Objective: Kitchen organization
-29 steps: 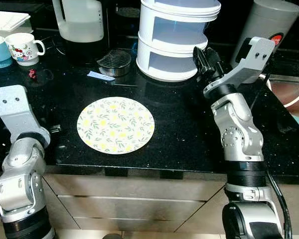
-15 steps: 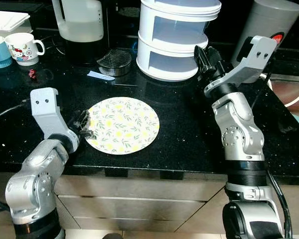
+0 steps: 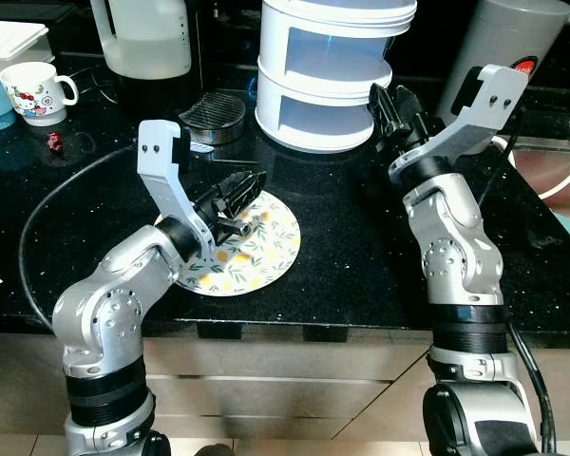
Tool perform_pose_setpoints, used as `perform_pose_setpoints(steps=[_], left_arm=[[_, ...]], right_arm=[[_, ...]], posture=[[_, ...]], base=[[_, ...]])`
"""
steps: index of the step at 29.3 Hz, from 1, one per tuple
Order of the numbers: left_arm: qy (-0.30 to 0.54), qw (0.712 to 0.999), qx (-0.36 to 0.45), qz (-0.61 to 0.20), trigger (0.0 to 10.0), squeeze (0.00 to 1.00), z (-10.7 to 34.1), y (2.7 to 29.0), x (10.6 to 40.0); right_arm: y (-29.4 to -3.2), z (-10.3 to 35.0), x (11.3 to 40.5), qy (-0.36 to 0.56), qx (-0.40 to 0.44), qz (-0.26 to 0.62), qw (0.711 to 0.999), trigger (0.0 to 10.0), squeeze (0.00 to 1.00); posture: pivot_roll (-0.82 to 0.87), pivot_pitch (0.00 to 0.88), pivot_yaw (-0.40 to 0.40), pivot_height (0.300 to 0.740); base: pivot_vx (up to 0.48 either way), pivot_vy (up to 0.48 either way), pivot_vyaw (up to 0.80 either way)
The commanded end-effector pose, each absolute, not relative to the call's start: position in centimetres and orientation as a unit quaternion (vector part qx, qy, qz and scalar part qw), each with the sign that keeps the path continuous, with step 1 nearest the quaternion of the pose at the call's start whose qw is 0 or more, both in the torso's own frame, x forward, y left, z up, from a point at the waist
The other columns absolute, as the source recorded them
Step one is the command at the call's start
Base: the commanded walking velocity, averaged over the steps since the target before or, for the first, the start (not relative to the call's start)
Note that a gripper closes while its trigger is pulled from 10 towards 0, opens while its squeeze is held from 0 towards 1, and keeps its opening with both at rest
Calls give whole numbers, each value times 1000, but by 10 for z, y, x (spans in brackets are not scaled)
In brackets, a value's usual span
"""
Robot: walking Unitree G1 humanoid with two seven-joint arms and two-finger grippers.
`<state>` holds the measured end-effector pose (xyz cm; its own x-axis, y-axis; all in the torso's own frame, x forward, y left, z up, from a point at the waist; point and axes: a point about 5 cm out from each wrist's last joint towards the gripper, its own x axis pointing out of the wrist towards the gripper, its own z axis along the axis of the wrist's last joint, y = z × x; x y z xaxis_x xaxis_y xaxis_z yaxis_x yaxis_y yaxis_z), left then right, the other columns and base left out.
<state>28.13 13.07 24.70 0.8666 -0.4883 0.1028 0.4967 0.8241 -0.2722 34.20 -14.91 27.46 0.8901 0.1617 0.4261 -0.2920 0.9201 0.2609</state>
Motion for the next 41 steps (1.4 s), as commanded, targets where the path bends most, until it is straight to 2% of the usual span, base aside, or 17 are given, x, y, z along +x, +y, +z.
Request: perform_pose_setpoints(steps=[1,3,4,6,7,8,14,16,18,22,23,27,31,35,36,39,41], left_arm=[[-21,971,-123,-204,10000,0,250,142,286],[-14,989,-98,-111,10000,0,248,162,292],[-14,989,-98,-111,10000,0,248,162,292],[27,996,-84,-20,10000,0,240,186,294],[27,996,-84,-20,10000,0,240,186,294],[58,996,-61,27,10000,0,234,200,292],[110,989,-25,98,10000,0,224,230,279],[148,980,-11,132,10000,0,208,246,269],[180,975,-9,130,10000,0,192,246,264],[210,974,-15,84,10000,0,177,232,264],[216,975,-18,50,10000,0,174,221,266],[216,976,-21,29,10000,0,175,214,267],[201,976,-4,-79,10000,0,184,183,274],[197,973,8,-122,10000,0,185,168,276],[187,968,15,-168,10000,0,187,152,279],[178,963,15,-201,10000,0,190,139,281],[157,953,16,-259,10000,0,196,114,288]], right_arm=[[-153,276,340,-204,160,112,959,10000,0],[-153,276,340,-204,159,112,960,10000,0],[-153,276,340,-204,159,112,960,10000,0],[-152,276,340,-203,159,113,959,10000,0],[-152,276,340,-203,159,113,959,10000,0],[-152,276,341,-202,160,115,959,10000,0],[-150,275,340,-200,160,118,959,10000,0],[-150,274,340,-199,161,119,959,10000,0],[-149,273,340,-198,162,120,959,10000,0],[-149,273,340,-198,162,121,959,10000,0],[-149,274,341,-199,162,122,959,10000,0],[-149,275,340,-200,161,123,959,10000,0],[-150,276,339,-202,158,120,959,10000,0],[-151,276,339,-203,158,119,959,10000,0],[-150,276,339,-203,158,118,959,10000,0],[-150,276,339,-203,158,118,959,10000,0],[-149,276,340,-203,160,119,959,10000,0]], posture=[[149,12,-51,740],[149,12,-51,740],[149,12,-51,740],[149,12,-51,740],[149,12,-51,740],[149,12,-51,740],[183,17,-51,740],[185,20,-51,740],[183,20,-51,740],[179,19,-52,740],[175,17,-52,740],[167,17,-50,740],[155,12,-45,740],[153,11,-44,740],[149,9,-43,740],[149,9,-43,740],[148,6,-46,740]], base=[[0,0,0],[0,0,0],[0,0,0],[0,0,0],[0,0,0],[0,0,0],[0,0,0],[0,0,0],[0,0,0],[0,0,0],[0,0,0],[0,0,0],[0,0,0],[0,0,0],[0,0,0],[0,0,0],[0,0,0]])
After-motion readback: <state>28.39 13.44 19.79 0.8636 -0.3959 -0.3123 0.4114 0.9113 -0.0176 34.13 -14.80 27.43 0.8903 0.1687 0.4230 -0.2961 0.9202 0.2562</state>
